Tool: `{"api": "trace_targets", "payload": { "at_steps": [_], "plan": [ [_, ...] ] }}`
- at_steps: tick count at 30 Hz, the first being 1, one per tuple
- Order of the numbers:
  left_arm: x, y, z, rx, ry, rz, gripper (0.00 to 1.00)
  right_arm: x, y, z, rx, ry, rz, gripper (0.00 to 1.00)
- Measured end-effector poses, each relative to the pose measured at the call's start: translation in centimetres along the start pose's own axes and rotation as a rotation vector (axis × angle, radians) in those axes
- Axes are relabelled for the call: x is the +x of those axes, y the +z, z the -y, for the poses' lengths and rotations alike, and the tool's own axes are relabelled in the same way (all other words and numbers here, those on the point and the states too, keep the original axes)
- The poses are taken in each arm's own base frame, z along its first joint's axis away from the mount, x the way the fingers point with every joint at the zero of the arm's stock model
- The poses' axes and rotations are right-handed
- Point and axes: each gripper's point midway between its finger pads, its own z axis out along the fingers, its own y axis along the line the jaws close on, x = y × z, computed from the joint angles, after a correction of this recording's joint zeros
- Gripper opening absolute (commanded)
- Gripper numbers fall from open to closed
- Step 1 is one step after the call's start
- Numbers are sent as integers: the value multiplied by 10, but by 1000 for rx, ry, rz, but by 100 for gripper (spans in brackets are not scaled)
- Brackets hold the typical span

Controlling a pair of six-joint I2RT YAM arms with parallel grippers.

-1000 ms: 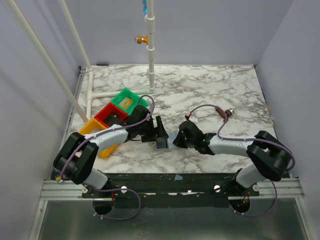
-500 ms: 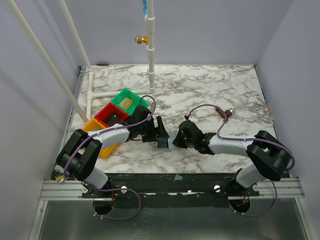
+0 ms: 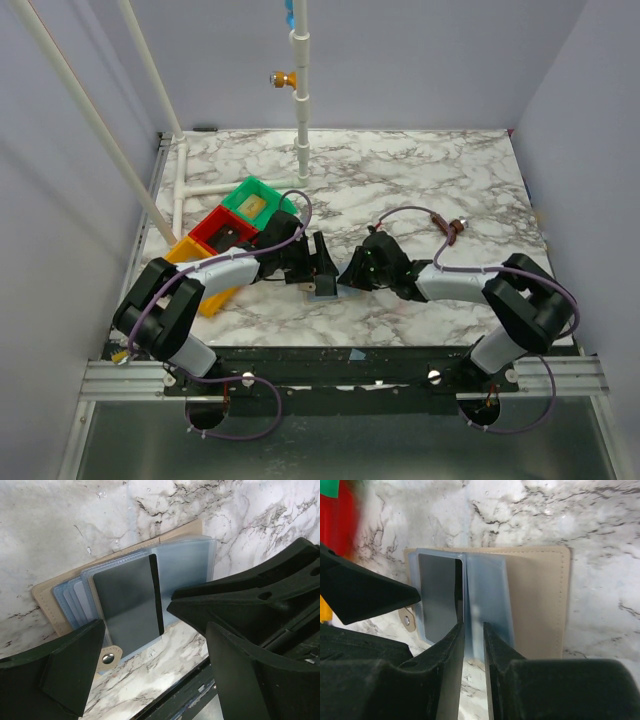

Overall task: Take the credit cards out of the card holder
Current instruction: Remove the credit card from the card holder.

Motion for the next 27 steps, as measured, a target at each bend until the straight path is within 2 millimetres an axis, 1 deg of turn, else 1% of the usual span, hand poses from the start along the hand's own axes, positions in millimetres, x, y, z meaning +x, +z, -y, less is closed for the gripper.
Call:
{"api": "trace_targets", "payload": {
  "at_steps": [3, 12, 22, 24, 25, 27],
  "plan": [
    [0, 0, 0, 2, 0, 2, 84, 4, 5, -2, -27, 18, -30, 26],
    [-1, 0, 1, 3, -2, 2, 84, 3, 10, -10, -106, 70, -55, 27],
    [-1, 1, 1, 3, -2, 2, 84, 7, 15, -8, -131, 106, -74, 27],
    [-1, 1, 1, 3, -2, 2, 84, 7, 16, -9, -140, 113, -76, 26],
    [-1, 1, 1, 3, -2, 2, 84, 7, 16, -9, -144, 117, -79, 23],
    [-1, 1, 1, 3, -3, 2, 84, 9, 16, -9, -152, 122, -84, 22]
  ]
}}
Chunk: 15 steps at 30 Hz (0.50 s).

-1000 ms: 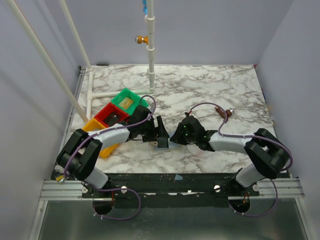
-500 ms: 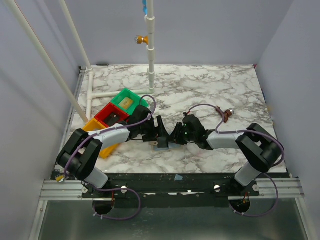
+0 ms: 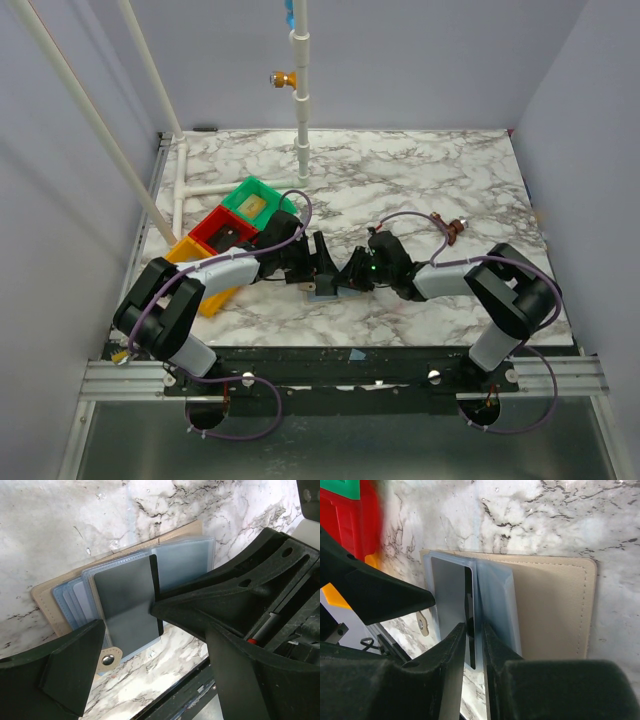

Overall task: Take the credit cards out of the card holder
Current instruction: Remove the credit card from the card holder.

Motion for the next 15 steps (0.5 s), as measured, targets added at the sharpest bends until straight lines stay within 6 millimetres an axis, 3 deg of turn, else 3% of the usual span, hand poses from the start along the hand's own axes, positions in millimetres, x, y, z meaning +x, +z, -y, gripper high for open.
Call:
{"api": "trace_targets", "payload": {
  "at_steps": [15],
  "plan": [
    [0, 0, 0, 0, -3, 0, 84, -1, -2, 6, -1, 25, 6, 6]
  ]
}}
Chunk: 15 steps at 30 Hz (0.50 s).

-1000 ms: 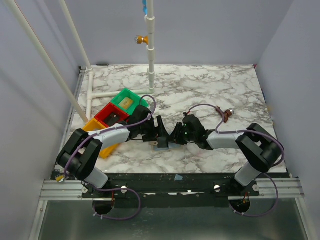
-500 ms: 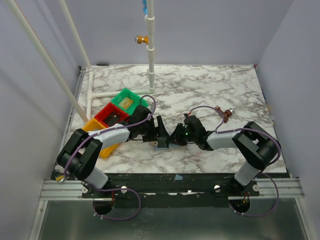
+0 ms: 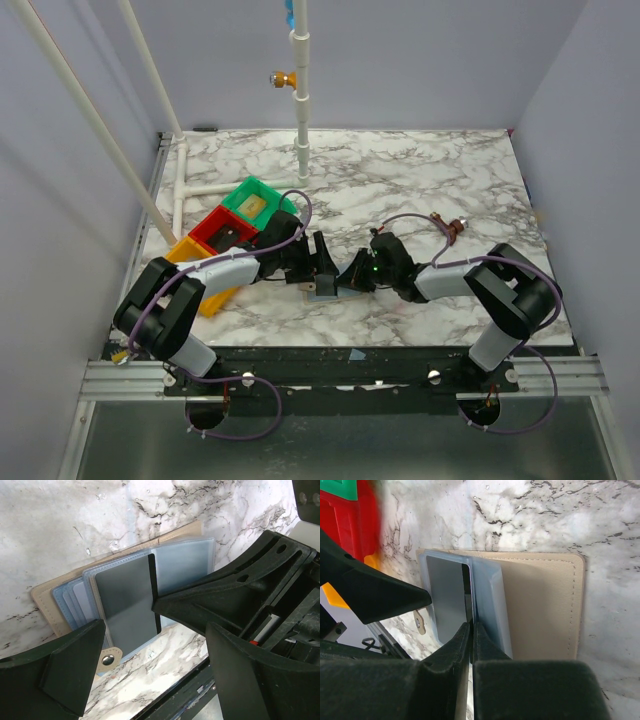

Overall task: Take the credit cards out of the card holder
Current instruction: Remove the credit card from the card holder.

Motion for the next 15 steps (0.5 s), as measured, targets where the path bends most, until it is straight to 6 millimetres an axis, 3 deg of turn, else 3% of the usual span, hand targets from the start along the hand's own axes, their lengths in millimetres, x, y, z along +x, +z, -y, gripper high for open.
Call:
{"api": "trace_targets", "payload": {
  "at_steps": [15],
  "plan": [
    [0, 0, 0, -1, -1, 0, 84, -2, -3, 3, 2, 4, 9, 6]
  ]
}}
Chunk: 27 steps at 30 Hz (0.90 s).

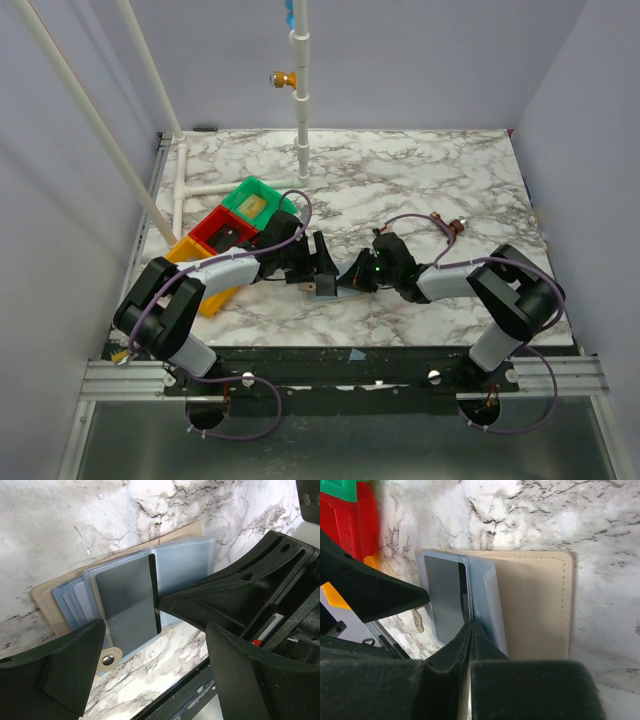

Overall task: Take the credit cards out of the card holder
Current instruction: Remove the credit card from the card holder.

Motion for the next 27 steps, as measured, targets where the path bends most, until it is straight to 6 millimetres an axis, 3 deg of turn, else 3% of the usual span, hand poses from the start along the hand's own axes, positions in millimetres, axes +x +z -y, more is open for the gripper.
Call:
{"api": "trace_targets", "payload": {
  "at_steps": [8, 27],
  "plan": [
    [-2, 0, -1, -1, -3, 3, 84, -1, -1, -1, -8, -3, 1, 29],
    [-3, 2, -1, 10, -6, 2, 84, 5, 1, -8, -130, 55, -33, 29]
  ]
}}
